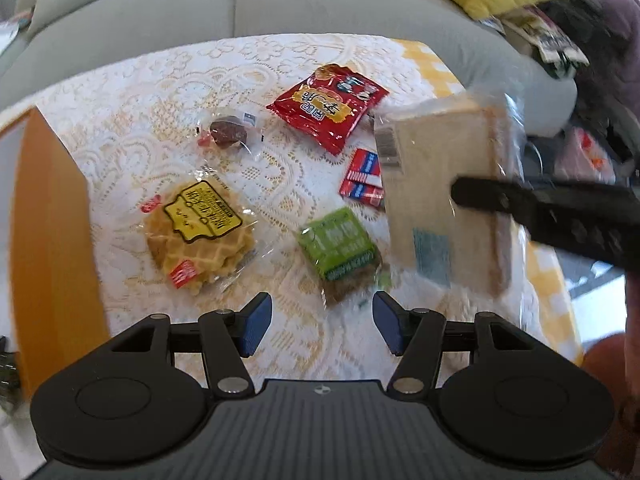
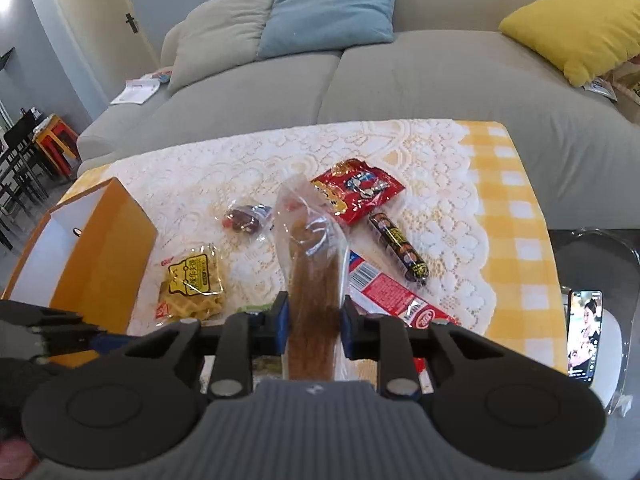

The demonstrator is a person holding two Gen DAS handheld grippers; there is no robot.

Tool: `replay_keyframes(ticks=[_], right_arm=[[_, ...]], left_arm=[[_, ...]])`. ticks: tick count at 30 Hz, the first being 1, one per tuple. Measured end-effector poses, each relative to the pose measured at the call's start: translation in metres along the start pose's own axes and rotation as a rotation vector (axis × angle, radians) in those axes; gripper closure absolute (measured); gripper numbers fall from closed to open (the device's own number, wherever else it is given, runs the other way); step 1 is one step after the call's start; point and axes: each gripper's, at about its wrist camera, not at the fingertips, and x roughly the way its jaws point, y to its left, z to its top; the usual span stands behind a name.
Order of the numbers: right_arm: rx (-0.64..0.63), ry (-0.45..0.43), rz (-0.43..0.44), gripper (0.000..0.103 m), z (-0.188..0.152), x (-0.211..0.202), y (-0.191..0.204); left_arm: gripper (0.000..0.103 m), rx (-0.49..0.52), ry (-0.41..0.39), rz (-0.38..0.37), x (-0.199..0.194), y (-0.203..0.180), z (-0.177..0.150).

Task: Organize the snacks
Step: 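Grasp bread loaf with right tool while left tool grasps green raisin pack, then release raisin pack into box with left tool while right tool releases bread inside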

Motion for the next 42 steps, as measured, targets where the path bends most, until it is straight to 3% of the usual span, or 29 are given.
replay_keyframes(ticks=[11,19,29,39,42], right_arm=[[0.008,-0.041,-0.015,0.08,-0.004,0.003,-0.007],[0.024,-0.044,-0.023,0.08,0.0,0.009,-0.009],[0.008,-0.041,-0.037,0.08,0.002,0.012,-0.004],[-0.014,-0.062,-0.064,0.081,0.003,-0.002,0.012],[-0.031,-0.08,-0.062,0.081,0.004,-0.013,0.021]], left_arm=[[0.031,-0.098,0.021,0.007,0.059,0.001,0.016],[0.026,-0.112,0.022,-0.005,0.073,-0.005,0.025],[0.055,-0.07,-0.003,0.022,0.069,-0.011,0.026],[0.062,-0.089,-0.072,-0.002,0.02,-0.006,0.02],[0.068,-0.103,-0.095,-0.012,0.001,-0.004,0.017]])
